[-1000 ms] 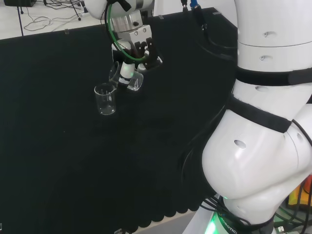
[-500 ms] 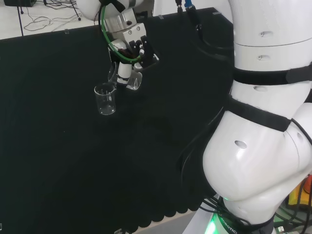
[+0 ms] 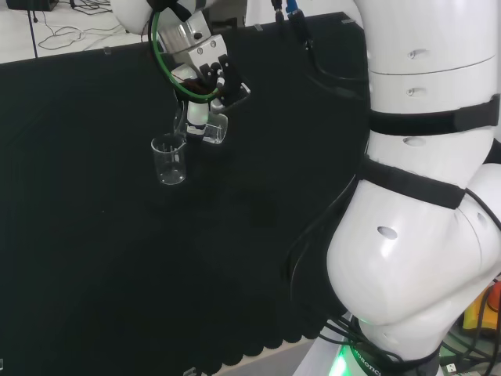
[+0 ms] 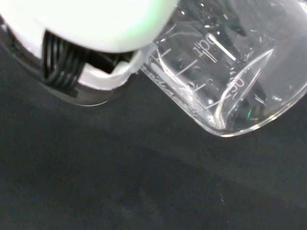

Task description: Pour the water from the handheld beaker into the one on the table.

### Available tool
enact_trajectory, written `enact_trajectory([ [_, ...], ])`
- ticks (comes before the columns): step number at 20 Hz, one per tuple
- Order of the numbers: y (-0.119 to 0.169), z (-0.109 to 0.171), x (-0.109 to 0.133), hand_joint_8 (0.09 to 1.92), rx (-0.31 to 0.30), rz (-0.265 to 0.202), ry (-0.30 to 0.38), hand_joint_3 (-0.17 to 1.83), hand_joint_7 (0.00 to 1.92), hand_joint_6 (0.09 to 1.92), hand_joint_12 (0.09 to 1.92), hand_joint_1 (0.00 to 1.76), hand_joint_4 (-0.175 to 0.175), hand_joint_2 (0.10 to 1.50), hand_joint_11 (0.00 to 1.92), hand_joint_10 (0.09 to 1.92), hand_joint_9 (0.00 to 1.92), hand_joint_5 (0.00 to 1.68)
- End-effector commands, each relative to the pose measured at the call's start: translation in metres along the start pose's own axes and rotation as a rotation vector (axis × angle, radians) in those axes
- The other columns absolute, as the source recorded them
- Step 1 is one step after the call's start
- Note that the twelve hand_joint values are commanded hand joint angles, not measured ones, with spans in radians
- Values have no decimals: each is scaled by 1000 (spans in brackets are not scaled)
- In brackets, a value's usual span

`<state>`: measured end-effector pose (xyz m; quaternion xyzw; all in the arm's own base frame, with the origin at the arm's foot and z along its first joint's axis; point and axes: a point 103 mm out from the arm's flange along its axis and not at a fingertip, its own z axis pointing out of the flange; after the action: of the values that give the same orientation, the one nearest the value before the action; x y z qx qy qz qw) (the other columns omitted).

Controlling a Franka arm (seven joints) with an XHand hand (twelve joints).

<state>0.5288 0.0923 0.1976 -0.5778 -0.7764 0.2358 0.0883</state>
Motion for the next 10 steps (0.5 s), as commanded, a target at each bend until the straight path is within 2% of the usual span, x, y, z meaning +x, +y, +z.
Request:
enact_trajectory([
  [1,-1,-3,3,87,24,15,-25,427,1565,105,797,1320,-175,723,1240,87,1603,1501],
  [10,0,-7,9,87,44,20,-50,425,1564,119,792,1319,-175,725,1245,87,1603,1494],
])
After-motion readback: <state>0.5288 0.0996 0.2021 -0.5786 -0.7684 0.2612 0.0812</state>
